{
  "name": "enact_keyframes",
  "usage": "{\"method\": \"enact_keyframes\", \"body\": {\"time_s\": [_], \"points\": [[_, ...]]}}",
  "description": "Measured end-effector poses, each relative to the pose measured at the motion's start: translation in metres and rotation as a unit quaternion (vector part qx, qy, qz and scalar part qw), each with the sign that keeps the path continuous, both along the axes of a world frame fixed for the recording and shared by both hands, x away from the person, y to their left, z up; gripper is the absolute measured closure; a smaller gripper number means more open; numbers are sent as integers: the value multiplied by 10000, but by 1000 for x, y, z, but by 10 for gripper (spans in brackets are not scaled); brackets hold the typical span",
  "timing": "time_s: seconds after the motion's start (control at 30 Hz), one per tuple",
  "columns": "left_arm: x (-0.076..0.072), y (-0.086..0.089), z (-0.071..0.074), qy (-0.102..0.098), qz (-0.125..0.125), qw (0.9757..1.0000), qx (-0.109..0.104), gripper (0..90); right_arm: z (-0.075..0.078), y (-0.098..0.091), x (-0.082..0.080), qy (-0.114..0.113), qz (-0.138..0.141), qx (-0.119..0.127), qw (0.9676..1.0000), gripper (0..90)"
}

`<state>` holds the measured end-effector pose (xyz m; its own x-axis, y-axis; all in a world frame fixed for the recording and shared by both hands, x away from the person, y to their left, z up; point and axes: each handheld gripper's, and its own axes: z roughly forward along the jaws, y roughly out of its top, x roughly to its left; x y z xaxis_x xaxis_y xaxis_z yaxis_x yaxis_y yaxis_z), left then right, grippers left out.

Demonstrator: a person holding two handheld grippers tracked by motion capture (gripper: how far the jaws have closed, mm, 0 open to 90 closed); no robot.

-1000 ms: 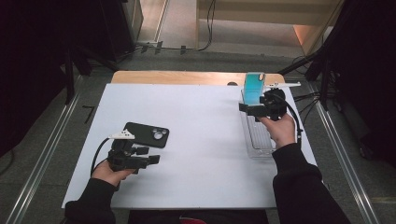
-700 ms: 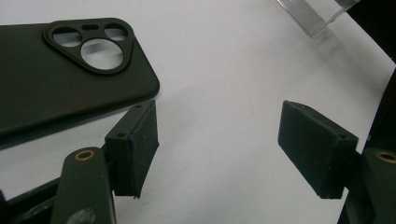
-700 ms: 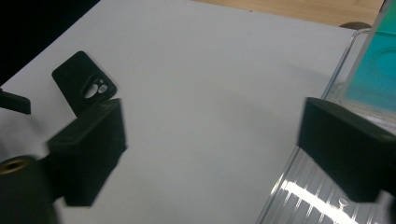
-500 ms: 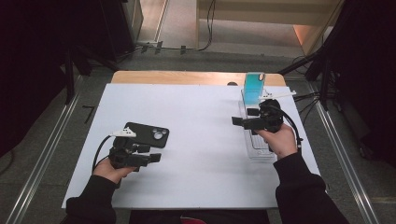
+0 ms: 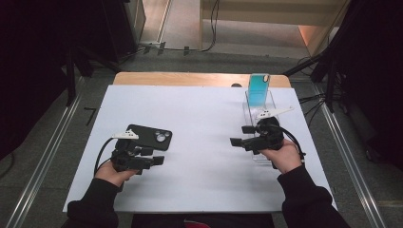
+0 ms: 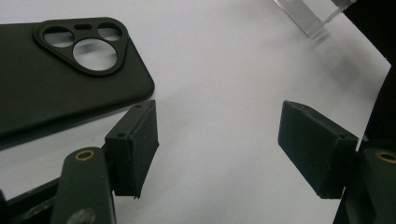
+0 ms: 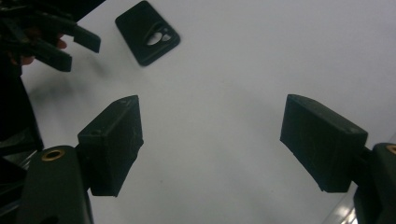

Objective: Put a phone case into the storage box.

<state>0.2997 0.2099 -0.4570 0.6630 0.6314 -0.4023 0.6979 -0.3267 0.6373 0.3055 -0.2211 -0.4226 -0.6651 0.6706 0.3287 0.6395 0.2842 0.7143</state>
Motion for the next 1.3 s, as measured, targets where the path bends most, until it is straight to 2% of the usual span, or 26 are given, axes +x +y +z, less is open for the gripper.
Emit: {"method": "enact_keyframes", "body": {"time_s": [0.1,0.33,0.53,0.83,1.03,1.13,1.2,1.3], "points": [[0,0,0,17,-7,10000,-13,289,-2,2,-6,85,126,25,9999,197],[0,1,-1,36,-46,10000,-79,289,-11,5,-21,85,389,-35,9992,207],[-4,2,1,44,-35,9999,-139,290,-24,1,-30,41,428,-122,9990,206],[-6,-3,1,3,-225,9997,-102,290,-40,-9,-45,32,422,-298,9987,206],[-6,-5,1,42,-282,9995,-156,289,-45,-12,-45,96,432,-330,9985,206],[-5,-3,2,112,-440,9987,-239,290,-46,-11,-45,126,429,-357,9984,206],[-1,-2,4,224,-318,9989,-275,294,-46,-11,-44,125,451,-377,9982,206],[5,0,7,184,-95,9996,-210,298,-47,-12,-43,138,426,-369,9983,206]]}}
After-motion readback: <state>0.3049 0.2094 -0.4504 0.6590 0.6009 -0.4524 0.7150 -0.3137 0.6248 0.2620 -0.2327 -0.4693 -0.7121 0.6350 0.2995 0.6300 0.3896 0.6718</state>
